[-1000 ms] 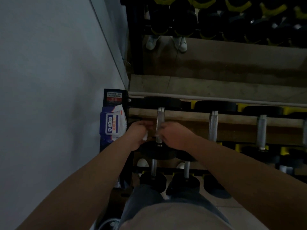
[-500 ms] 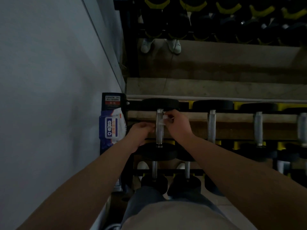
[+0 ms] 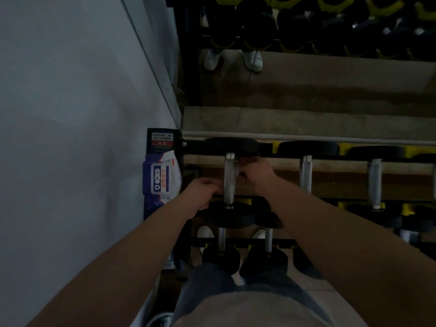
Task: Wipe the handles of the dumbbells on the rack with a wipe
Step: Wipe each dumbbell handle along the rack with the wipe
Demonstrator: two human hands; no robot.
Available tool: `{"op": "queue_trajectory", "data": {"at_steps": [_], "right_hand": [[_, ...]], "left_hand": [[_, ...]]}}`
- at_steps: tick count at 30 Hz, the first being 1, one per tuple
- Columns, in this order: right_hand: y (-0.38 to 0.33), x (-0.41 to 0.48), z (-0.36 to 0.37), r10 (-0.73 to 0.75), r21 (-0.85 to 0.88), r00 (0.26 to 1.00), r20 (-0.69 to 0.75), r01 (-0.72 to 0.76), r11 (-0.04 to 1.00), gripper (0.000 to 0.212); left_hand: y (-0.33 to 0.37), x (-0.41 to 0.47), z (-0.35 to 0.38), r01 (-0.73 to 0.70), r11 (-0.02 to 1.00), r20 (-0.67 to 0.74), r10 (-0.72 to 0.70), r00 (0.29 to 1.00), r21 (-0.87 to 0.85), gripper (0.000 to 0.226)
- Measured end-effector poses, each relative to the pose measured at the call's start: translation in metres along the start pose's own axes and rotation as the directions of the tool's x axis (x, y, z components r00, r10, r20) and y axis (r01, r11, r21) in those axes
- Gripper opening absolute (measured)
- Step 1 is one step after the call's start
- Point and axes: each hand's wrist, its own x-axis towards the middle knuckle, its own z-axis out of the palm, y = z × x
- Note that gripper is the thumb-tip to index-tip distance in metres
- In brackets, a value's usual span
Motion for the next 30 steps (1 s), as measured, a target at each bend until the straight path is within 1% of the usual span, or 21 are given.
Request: {"op": "queue_trajectory", "data": {"at_steps": [2, 3, 5, 6, 8, 9, 10, 11, 12, 13, 14, 15, 16, 17, 19, 22, 24, 25, 26, 27, 30], "right_hand": [[0.000, 0.005, 0.003, -0.018, -0.060, 1.000, 0.017, 0.019, 0.998, 0.020], [0.004, 0.005, 0.003, -0.016, -0.124, 0.998, 0.058, 0.023, 0.992, 0.020], [0.012, -0.005, -0.001, 0.044, -0.234, 0.980, 0.193, 0.002, 0.972, 0.023], [0.018, -0.009, -0.004, 0.078, -0.326, 0.961, 0.264, 0.012, 0.945, 0.023], [0.022, -0.022, -0.009, 0.125, -0.568, 0.926, 0.355, 0.108, 0.816, 0.021], [0.022, -0.023, -0.010, 0.130, -0.620, 0.918, 0.374, 0.143, 0.772, 0.020], [0.021, -0.019, -0.009, 0.117, -0.613, 0.923, 0.367, 0.146, 0.776, 0.018], [0.018, -0.017, -0.008, 0.098, -0.563, 0.936, 0.338, 0.117, 0.818, 0.016], [0.015, -0.011, -0.006, 0.076, -0.453, 0.958, 0.278, 0.060, 0.889, 0.016], [0.013, -0.003, -0.005, 0.062, -0.290, 0.979, 0.194, -0.003, 0.957, 0.017], [0.008, 0.002, -0.004, 0.057, -0.115, 0.992, 0.115, -0.044, 0.992, 0.019], [0.004, 0.004, -0.004, 0.056, 0.037, 0.997, 0.058, -0.058, 0.998, 0.019], [0.001, 0.004, -0.004, 0.042, 0.139, 0.999, 0.026, -0.045, 0.989, 0.019], [-0.001, 0.000, -0.004, 0.013, 0.164, 1.000, 0.015, -0.015, 0.986, 0.019], [0.002, -0.008, -0.004, -0.065, 0.068, 0.998, 0.013, 0.064, 0.996, 0.019], [0.018, -0.024, -0.007, -0.118, -0.192, 0.990, 0.082, 0.132, 0.972, 0.019], [0.031, -0.036, -0.010, -0.138, -0.458, 0.973, 0.186, 0.210, 0.864, 0.012], [0.036, -0.041, -0.010, -0.140, -0.543, 0.961, 0.240, 0.252, 0.801, 0.010], [0.040, -0.046, -0.011, -0.144, -0.589, 0.952, 0.270, 0.282, 0.758, 0.011], [0.041, -0.049, -0.010, -0.163, -0.594, 0.950, 0.266, 0.295, 0.749, 0.012], [0.033, -0.051, -0.006, -0.284, -0.441, 0.948, 0.146, 0.319, 0.839, 0.010]], "left_hand": [[0.000, 0.001, 0.000, -0.001, 1.000, -0.011, 0.002, 1.000, 0.001, 0.025], [0.000, 0.002, 0.000, -0.004, 1.000, -0.017, 0.004, 1.000, 0.004, 0.024], [-0.001, 0.003, 0.000, -0.007, 1.000, -0.016, 0.007, 1.000, 0.005, 0.023], [-0.001, 0.005, 0.001, -0.006, 1.000, -0.010, 0.006, 1.000, -0.003, 0.023], [-0.002, 0.008, 0.001, 0.004, 1.000, 0.005, -0.004, 1.000, -0.011, 0.024], [-0.002, 0.009, 0.002, 0.008, 1.000, 0.007, -0.008, 1.000, -0.009, 0.024], [-0.002, 0.009, 0.002, 0.012, 1.000, 0.006, -0.012, 1.000, -0.006, 0.024], [-0.001, 0.010, 0.002, 0.015, 1.000, 0.004, -0.015, 1.000, -0.004, 0.023], [0.000, 0.010, 0.001, 0.013, 1.000, 0.003, -0.013, 1.000, -0.007, 0.023], [0.001, 0.009, 0.001, 0.005, 1.000, -0.001, -0.005, 1.000, -0.015, 0.022], [0.003, 0.008, 0.000, -0.006, 1.000, -0.007, 0.006, 1.000, -0.025, 0.022], [0.004, 0.008, 0.000, -0.017, 0.999, -0.016, 0.016, 1.000, -0.034, 0.022], [0.006, 0.008, 0.000, -0.027, 0.998, -0.023, 0.026, 0.999, -0.048, 0.021], [0.005, 0.010, -0.001, -0.035, 0.997, -0.033, 0.033, 0.999, -0.062, 0.020], [0.006, 0.010, 0.000, -0.037, 0.995, -0.047, 0.032, 0.998, -0.094, 0.020], [0.006, 0.006, 0.000, -0.037, 0.994, -0.053, 0.032, 0.998, -0.106, 0.019], [0.005, 0.002, 0.001, -0.043, 0.996, -0.034, 0.041, 0.999, -0.073, 0.020], [0.004, 0.001, 0.002, -0.043, 0.998, -0.022, 0.042, 0.999, -0.048, 0.021], [0.002, 0.001, 0.002, -0.047, 0.999, -0.014, 0.047, 0.999, -0.025, 0.022], [0.000, 0.000, 0.001, -0.054, 0.999, -0.004, 0.054, 0.999, -0.005, 0.023], [0.000, -0.010, 0.004, -0.095, 0.995, 0.021, 0.094, 0.995, 0.033, 0.022]]}}
